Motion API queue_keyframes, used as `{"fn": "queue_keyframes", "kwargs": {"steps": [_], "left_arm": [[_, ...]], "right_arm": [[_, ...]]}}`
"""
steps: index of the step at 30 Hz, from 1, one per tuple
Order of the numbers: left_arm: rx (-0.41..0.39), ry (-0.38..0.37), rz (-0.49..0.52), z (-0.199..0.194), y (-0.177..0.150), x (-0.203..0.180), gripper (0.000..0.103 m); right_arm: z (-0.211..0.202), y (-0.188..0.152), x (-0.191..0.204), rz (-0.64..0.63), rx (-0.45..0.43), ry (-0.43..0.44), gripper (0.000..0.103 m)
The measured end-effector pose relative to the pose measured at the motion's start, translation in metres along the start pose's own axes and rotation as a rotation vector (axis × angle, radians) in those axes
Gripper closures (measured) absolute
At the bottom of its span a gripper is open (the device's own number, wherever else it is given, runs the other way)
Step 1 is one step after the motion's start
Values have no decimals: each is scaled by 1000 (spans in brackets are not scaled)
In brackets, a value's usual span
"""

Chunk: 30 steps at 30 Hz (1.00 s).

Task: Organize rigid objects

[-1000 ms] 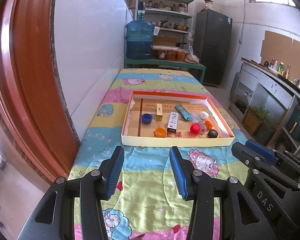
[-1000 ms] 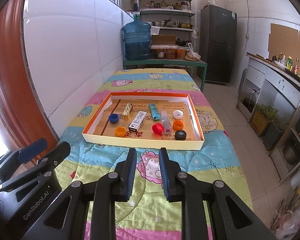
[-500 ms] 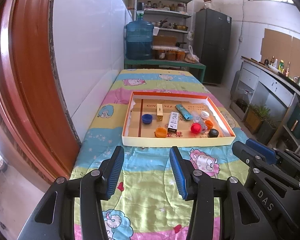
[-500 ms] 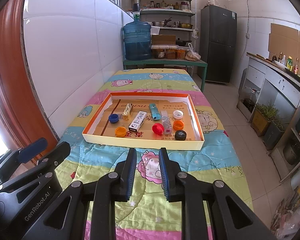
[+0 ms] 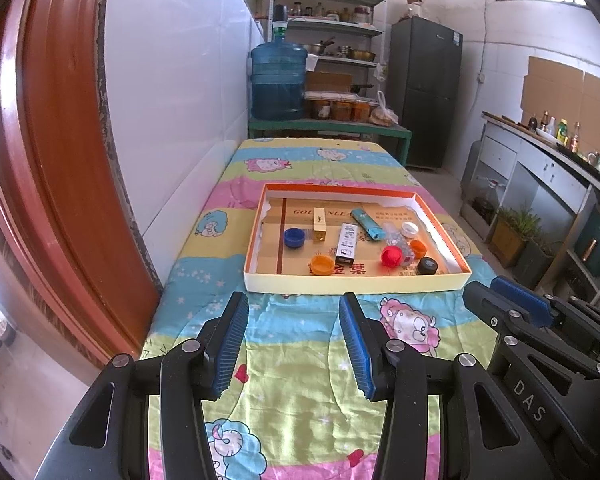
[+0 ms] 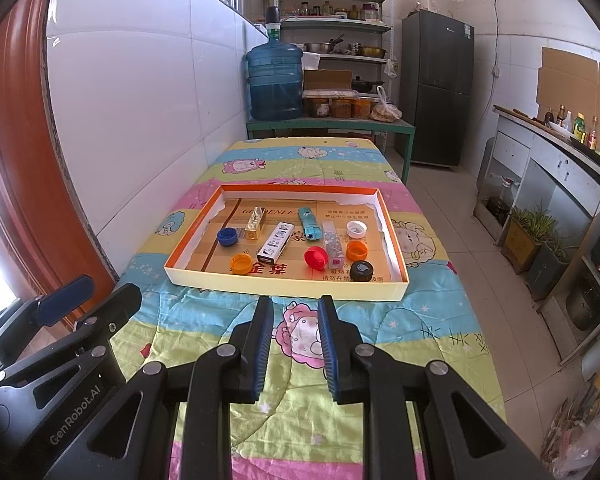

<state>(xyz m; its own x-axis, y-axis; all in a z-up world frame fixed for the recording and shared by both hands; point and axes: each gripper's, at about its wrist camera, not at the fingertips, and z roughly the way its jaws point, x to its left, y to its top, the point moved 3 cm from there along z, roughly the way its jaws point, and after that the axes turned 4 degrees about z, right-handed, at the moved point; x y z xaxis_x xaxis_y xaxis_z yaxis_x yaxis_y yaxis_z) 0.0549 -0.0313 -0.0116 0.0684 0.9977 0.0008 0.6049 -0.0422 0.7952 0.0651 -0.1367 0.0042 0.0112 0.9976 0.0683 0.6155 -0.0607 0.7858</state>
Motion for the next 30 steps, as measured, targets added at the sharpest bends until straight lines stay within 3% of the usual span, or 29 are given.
{"fn": "queue_keyframes", "kwargs": {"steps": [30], "left_arm": [[1,2,1,0,0,0,54]], "right_arm": [[0,-2,1,5,5,3,80]]}}
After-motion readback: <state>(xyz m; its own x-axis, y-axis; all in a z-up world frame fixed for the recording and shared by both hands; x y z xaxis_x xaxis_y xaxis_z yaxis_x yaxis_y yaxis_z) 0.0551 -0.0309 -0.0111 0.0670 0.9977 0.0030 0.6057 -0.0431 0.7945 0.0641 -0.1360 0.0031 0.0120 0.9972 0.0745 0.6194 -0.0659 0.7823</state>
